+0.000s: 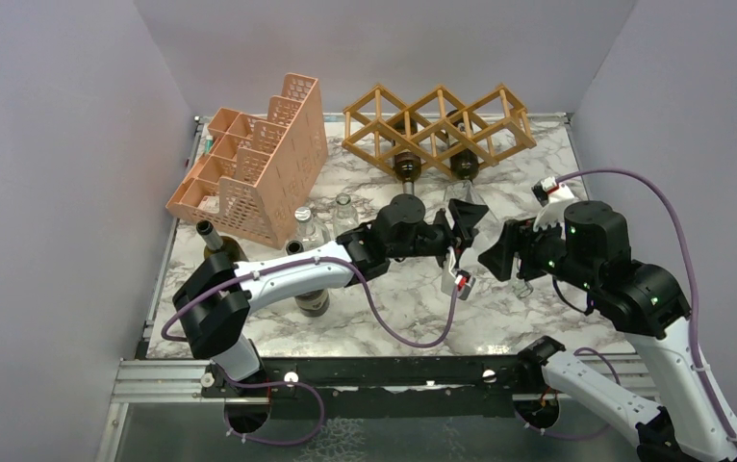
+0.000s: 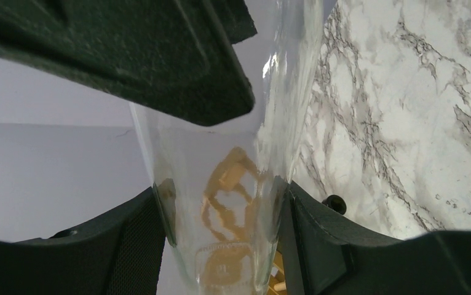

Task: Put the wine bottle on the wine rack

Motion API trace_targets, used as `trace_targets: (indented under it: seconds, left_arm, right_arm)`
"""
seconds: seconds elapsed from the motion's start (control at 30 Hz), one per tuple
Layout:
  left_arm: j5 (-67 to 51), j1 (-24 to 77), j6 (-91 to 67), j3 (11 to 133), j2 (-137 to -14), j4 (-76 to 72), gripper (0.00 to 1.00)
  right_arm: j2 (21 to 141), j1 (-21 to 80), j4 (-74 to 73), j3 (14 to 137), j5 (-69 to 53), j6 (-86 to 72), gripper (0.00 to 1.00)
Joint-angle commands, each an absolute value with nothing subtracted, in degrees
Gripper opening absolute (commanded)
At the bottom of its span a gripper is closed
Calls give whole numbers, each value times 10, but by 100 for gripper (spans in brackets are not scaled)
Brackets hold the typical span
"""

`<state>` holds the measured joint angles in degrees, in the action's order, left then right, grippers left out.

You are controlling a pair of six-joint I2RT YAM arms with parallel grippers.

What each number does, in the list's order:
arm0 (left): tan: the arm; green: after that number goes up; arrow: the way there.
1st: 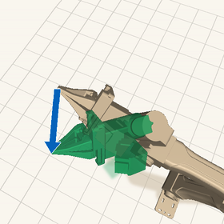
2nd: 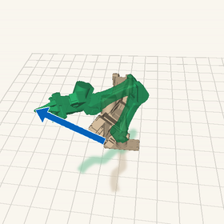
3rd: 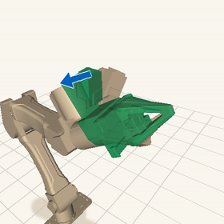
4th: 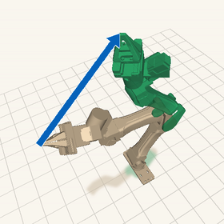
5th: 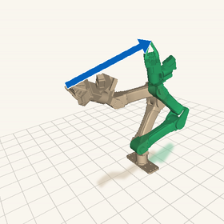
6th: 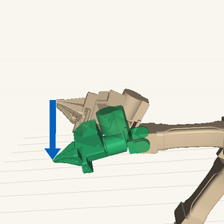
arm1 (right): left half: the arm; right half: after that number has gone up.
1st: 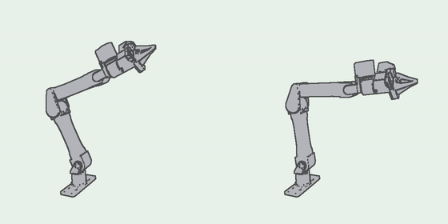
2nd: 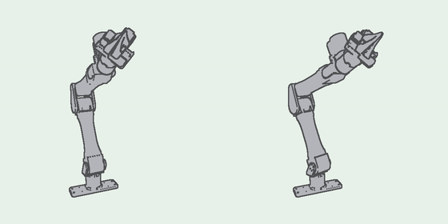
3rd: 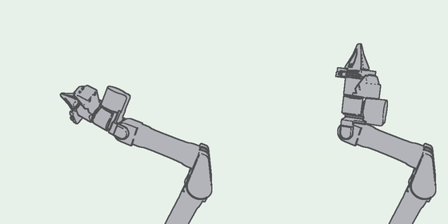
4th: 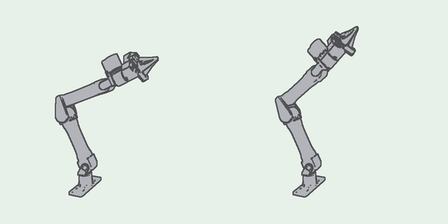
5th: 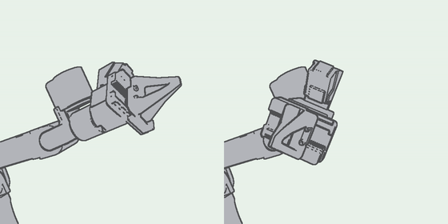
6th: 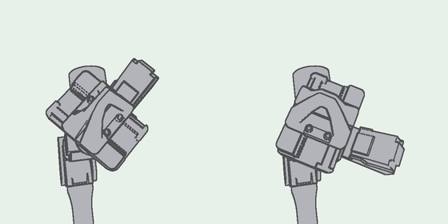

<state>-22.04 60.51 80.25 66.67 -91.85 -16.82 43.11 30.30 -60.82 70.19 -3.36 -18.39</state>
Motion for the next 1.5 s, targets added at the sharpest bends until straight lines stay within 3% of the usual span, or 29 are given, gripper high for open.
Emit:
trace_targets:
  seconds: [0.0,0.2,0.27,0.37,0.4,0.47,0.53,0.57,0.6,0.67,0.97,1.17,1.47]
  left_arm:
    - [-252,613,814,704,-885,-222,0]
    - [-254,613,815,702,-881,-219,0]
    - [-253,614,814,701,-881,-219,0]
    - [-243,613,804,701,-881,-219,0]
    - [-238,613,798,702,-881,-220,1]
    - [-227,613,781,702,-882,-220,29]
    - [-215,613,763,702,-880,-219,65]
    - [-207,613,750,701,-879,-219,78]
    - [-199,613,736,701,-876,-218,88]
    - [-186,613,710,696,-867,-217,96]
    - [-134,613,526,650,-783,-210,98]
    - [52,613,275,747,-761,-103,90]
    - [129,613,117,729,-721,-80,94]
  right_arm:
    - [435,306,-575,692,-78,-182,72]
    - [441,306,-566,686,-79,-176,70]
    - [441,306,-560,686,-80,-176,59]
    - [442,306,-553,686,-78,-174,29]
    - [442,306,-551,687,-75,-174,25]
    - [442,306,-548,690,-62,-175,11]
    - [441,306,-545,696,-42,-176,3]
    - [439,306,-541,698,-30,-177,1]
    - [437,306,-536,699,-19,-179,1]
    - [430,306,-521,696,5,-179,1]
    - [418,305,-479,671,87,-186,1]
    - [415,306,-461,642,134,-200,1]
    - [423,305,-410,569,125,-218,1]
